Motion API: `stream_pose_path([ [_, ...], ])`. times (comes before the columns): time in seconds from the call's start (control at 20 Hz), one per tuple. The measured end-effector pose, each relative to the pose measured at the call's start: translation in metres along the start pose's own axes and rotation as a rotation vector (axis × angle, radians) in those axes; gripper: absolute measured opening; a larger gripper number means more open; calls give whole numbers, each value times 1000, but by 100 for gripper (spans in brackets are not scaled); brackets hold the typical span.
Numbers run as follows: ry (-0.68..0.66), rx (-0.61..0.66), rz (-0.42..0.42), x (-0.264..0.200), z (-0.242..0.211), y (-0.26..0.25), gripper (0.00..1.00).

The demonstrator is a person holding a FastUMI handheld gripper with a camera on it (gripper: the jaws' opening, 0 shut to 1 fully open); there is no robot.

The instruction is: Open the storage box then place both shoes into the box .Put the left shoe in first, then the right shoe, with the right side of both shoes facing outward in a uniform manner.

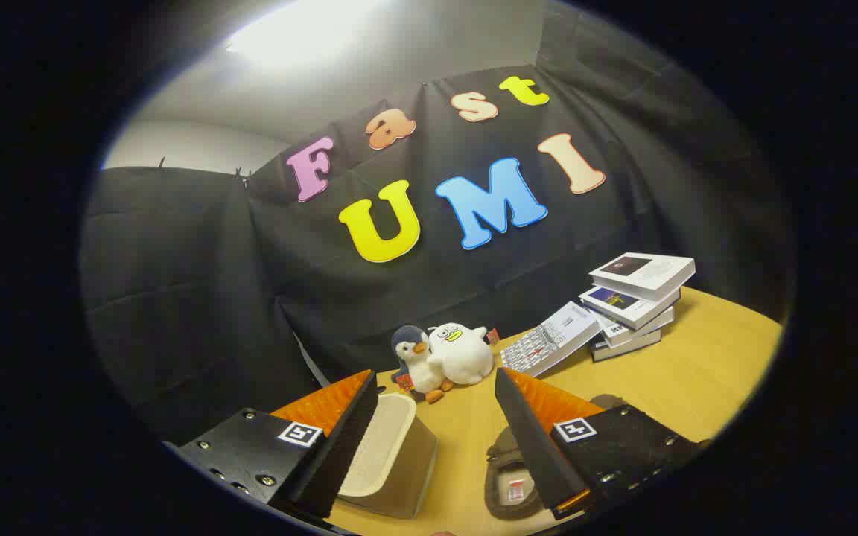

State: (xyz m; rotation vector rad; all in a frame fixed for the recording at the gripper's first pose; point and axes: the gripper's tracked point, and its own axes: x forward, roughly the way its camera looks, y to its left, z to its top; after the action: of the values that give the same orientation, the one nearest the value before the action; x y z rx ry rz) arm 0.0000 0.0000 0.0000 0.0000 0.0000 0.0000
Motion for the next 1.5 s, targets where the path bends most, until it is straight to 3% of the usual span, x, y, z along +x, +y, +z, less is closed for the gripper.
stream_pose_path([
  [0.3,-86,-155,-17,-2,32,1,97],
  [0.65,-77,-144,-13,-2,30,-3,98],
  [1.0,16,36,39,5,1,2,97],
  [1.5,301,412,127,16,-100,40,98],
])
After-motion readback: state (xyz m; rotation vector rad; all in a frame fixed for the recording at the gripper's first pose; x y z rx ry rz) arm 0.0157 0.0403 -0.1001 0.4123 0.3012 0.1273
